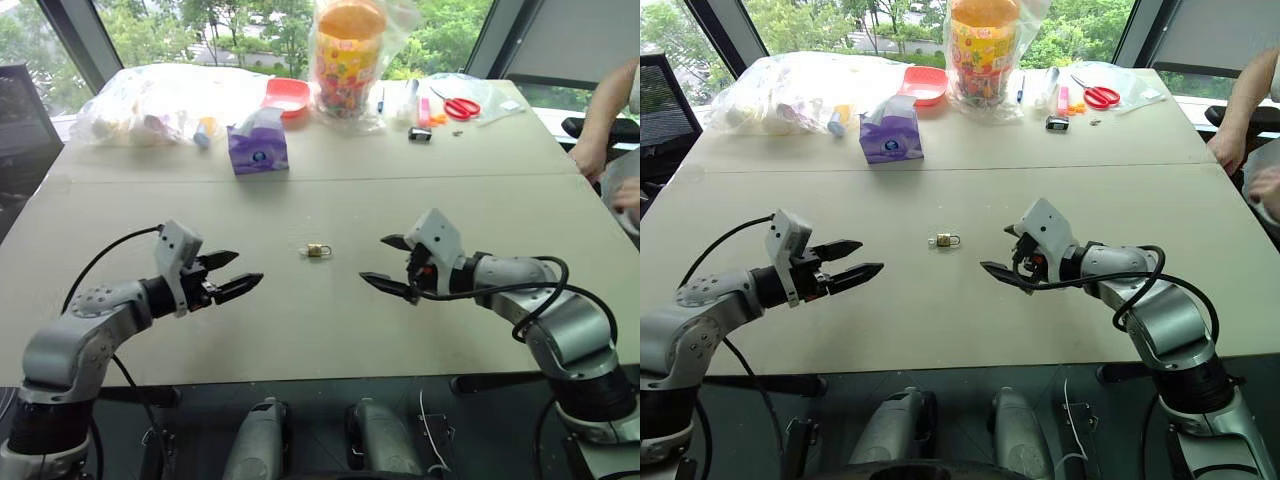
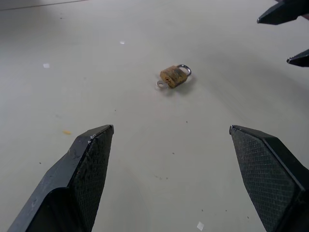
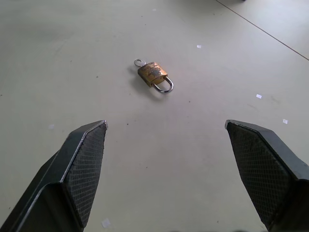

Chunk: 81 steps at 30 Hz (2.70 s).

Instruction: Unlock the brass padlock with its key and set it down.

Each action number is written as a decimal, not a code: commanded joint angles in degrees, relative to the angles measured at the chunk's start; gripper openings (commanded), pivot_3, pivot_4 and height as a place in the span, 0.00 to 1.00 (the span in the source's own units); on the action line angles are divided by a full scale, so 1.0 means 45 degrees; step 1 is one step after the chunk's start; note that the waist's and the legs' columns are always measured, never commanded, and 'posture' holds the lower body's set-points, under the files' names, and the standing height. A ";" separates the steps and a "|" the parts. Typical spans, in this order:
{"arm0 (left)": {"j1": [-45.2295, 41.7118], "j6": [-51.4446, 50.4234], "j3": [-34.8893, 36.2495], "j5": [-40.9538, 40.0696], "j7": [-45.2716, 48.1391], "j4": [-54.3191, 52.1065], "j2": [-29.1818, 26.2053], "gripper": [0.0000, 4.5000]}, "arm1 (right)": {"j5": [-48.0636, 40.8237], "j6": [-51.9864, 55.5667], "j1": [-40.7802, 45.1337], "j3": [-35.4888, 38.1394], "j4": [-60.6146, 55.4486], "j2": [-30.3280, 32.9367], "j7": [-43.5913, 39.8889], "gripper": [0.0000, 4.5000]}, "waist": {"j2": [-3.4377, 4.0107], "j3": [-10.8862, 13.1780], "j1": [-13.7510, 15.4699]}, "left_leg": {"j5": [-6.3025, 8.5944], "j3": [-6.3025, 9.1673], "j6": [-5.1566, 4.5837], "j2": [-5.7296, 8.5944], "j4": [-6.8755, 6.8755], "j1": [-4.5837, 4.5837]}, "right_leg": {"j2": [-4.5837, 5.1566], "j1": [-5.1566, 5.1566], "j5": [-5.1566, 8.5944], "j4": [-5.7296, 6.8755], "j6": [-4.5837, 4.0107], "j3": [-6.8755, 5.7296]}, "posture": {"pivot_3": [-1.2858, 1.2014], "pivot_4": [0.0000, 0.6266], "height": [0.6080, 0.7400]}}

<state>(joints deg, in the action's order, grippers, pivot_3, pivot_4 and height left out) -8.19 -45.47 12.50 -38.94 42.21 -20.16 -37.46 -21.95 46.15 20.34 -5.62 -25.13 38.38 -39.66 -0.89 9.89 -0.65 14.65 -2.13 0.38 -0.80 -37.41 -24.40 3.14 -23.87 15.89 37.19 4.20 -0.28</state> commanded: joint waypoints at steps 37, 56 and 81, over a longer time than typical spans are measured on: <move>-0.1331 0.1705 -0.1489 0.2676 0.2853 0.1158 -0.3491 0.89 | 0.5074 -0.5210 0.8847 -0.4967 1.3474 -0.4357 -0.4516 0.91 | 0.0006 0.0005 -0.0090 | 0.0004 -0.0014 -0.0009 -0.0030 -0.0114 -0.0004 | -0.0076 -0.0025 -0.0008 0.0147 0.0017 0.0007 | 0.52 0.24 1.00; -0.3953 0.0767 -0.0582 0.0522 0.2024 0.4044 -0.0124 0.90 | 0.6013 -0.7772 0.8202 -0.3864 1.1474 -0.4309 -0.3828 0.15 | 0.0004 0.0004 0.0029 | -0.0011 -0.0010 0.0017 -0.0019 -0.0159 -0.0002 | -0.0056 -0.0032 -0.0010 0.0211 0.0018 0.0010 | 0.52 0.24 1.00; -0.7676 0.1386 -0.1392 0.1055 0.3907 0.8786 0.1780 0.37 | 0.6087 -0.5949 0.7306 -0.3219 0.6917 -0.4175 -0.2454 0.15 | 0.0001 0.0003 -0.0065 | -0.0019 -0.0020 0.0027 -0.0031 -0.0165 -0.0008 | -0.0103 -0.0056 -0.0014 0.0237 0.0026 0.0012 | 0.52 0.24 1.00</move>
<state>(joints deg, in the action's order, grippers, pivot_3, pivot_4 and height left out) -41.20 -39.98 5.34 -34.21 59.51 19.76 -29.48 5.93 19.63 52.49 -21.27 8.97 19.88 -51.07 -0.88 9.91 -0.94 14.57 -2.22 0.50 -0.94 -38.15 -24.43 2.68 -24.12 15.83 38.26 4.31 -0.22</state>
